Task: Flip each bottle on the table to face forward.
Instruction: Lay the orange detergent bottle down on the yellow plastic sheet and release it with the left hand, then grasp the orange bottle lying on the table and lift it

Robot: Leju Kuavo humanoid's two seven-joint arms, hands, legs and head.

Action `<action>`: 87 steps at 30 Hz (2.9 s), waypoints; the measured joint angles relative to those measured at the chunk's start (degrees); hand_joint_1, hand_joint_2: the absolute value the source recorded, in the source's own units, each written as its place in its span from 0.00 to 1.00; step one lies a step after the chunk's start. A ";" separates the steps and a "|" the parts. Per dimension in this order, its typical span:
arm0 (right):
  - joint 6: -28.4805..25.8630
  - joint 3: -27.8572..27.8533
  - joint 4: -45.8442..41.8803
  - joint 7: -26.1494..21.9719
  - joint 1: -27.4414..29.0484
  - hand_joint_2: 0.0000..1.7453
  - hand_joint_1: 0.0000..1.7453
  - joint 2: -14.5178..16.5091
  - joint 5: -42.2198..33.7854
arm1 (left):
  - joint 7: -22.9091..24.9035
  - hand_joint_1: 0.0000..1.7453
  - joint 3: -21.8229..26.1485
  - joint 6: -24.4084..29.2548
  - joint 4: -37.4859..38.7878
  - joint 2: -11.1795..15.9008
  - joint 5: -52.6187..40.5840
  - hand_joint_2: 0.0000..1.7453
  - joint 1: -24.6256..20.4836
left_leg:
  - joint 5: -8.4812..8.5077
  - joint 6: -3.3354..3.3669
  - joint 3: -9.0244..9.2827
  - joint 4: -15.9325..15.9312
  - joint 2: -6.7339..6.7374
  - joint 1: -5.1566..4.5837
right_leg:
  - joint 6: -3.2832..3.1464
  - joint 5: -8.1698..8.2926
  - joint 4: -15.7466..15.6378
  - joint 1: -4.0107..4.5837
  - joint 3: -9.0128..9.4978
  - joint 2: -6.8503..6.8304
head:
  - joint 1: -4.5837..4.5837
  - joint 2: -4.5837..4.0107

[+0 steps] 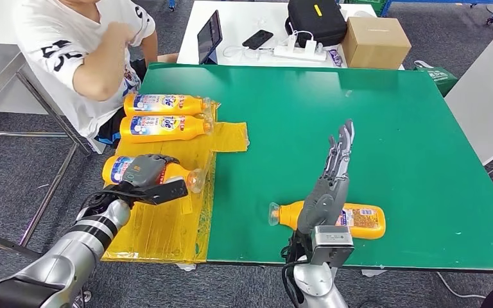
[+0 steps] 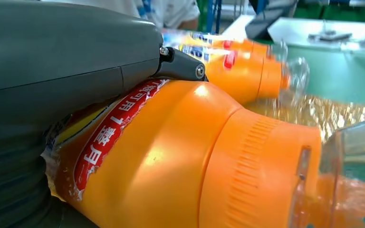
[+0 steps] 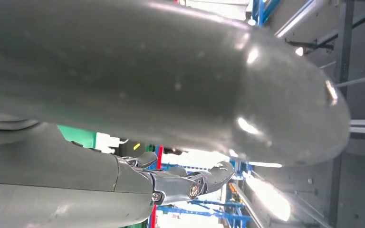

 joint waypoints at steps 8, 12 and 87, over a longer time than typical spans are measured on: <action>2.31 -0.56 1.54 0.00 -0.05 0.00 0.00 0.02 -0.98 | -2.33 0.08 -2.49 -5.83 2.57 0.22 -0.62 1.00 -1.03 | 0.00 0.00 0.00 0.00 -0.01 0.00 | 0.00 0.00 0.00 0.00 0.03 0.00 | 0.00 0.00; 3.18 -0.75 2.56 0.00 -0.07 0.00 0.00 0.03 -1.50 | -3.98 0.00 -2.93 -8.98 3.76 0.41 0.69 1.00 -0.98 | 0.00 0.00 0.01 0.00 -0.01 0.00 | 0.00 0.00 0.00 0.00 0.04 0.00 | -0.01 0.00; 31.29 -11.35 5.44 35.51 5.83 1.00 0.00 -27.25 31.36 | -16.78 0.00 12.72 21.41 -50.77 -7.74 48.14 1.00 30.45 | -0.23 0.16 0.13 0.00 -0.01 -0.09 | 0.04 -0.03 -0.18 -0.04 0.18 0.00 | -0.02 0.00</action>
